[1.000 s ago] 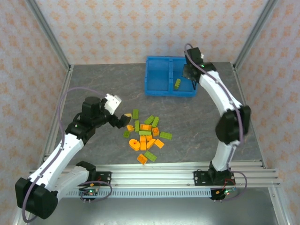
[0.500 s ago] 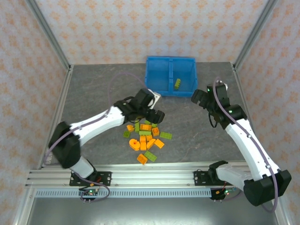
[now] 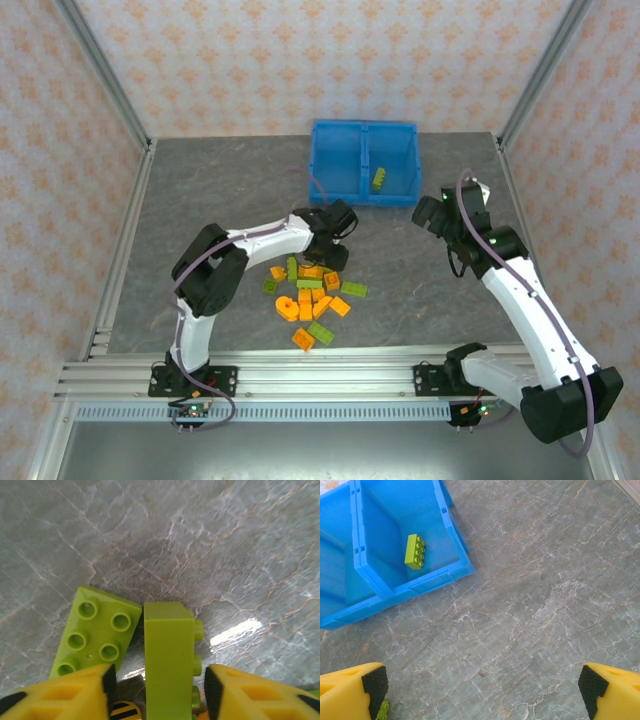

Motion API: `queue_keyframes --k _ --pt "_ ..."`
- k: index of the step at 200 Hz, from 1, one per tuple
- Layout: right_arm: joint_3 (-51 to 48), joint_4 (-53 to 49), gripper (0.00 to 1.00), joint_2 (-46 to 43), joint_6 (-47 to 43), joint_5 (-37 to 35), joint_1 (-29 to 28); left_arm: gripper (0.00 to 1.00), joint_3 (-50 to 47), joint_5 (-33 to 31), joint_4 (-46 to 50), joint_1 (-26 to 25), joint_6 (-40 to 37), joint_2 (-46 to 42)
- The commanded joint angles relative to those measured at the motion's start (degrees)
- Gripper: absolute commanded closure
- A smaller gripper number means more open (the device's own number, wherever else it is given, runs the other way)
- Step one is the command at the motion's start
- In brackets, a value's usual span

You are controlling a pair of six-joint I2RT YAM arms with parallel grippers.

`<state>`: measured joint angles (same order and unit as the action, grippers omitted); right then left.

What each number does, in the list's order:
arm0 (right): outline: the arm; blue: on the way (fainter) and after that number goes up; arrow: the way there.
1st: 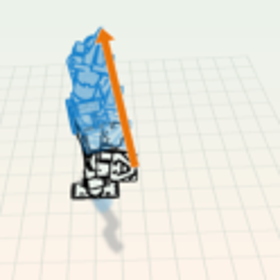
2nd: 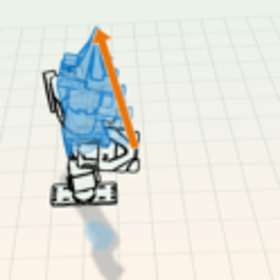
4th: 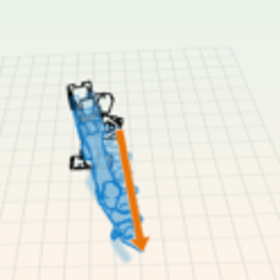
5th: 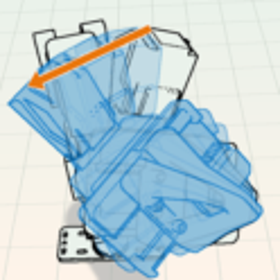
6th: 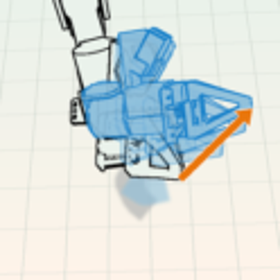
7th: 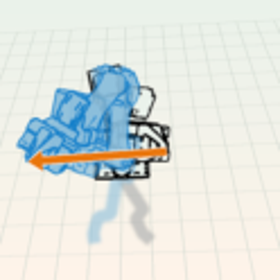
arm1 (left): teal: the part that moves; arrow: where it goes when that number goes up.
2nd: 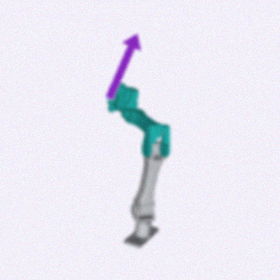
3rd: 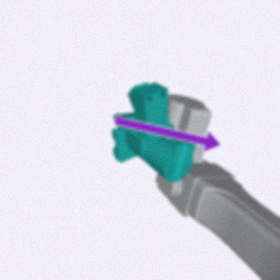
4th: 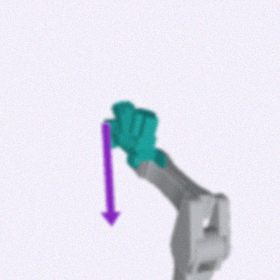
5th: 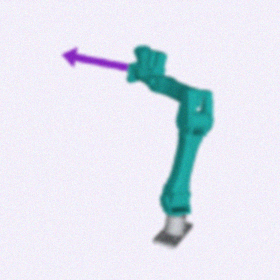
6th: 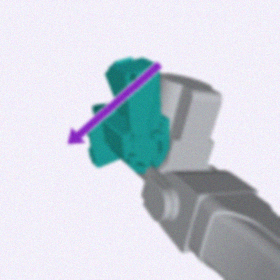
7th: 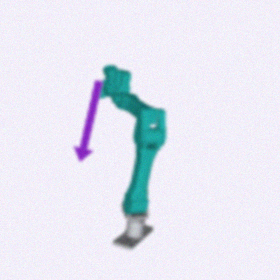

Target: Sort the legos into containers by color

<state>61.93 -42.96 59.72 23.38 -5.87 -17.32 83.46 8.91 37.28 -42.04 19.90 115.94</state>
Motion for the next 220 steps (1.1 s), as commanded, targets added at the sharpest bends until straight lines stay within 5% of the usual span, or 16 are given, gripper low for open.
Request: queue_keyframes --k 1,62,120,162,194,220 --pt "0.47 -1.98 0.01 -0.4 0.35 -2.34 0.01 0.57 2.86 -1.45 3.66 -0.79 0.29 1.1" --pt "1.98 -2.99 0.01 -0.4 0.53 -3.98 0.01 0.78 6.53 -1.29 5.42 -1.44 -0.11 -3.0" --pt "3.53 -3.19 0.01 -2.09 2.11 -4.68 0.02 0.82 21.64 -2.88 4.42 -1.41 -3.38 -6.92" --pt "2.74 -2.65 0.01 -3.19 3.35 -5.47 0.01 0.83 44.54 -10.77 -0.7 -0.89 -9.9 9.34" --pt "3.86 -4.92 0.01 -3.9 2.73 -4.58 0.01 0.84 67.65 -13.28 1.63 1.89 -7.32 26.05" --pt "3.92 -7.05 0.01 -5.49 2.3 -4.83 0.01 0.84 70.23 -12.37 -3.95 2.92 -7.07 31.36"
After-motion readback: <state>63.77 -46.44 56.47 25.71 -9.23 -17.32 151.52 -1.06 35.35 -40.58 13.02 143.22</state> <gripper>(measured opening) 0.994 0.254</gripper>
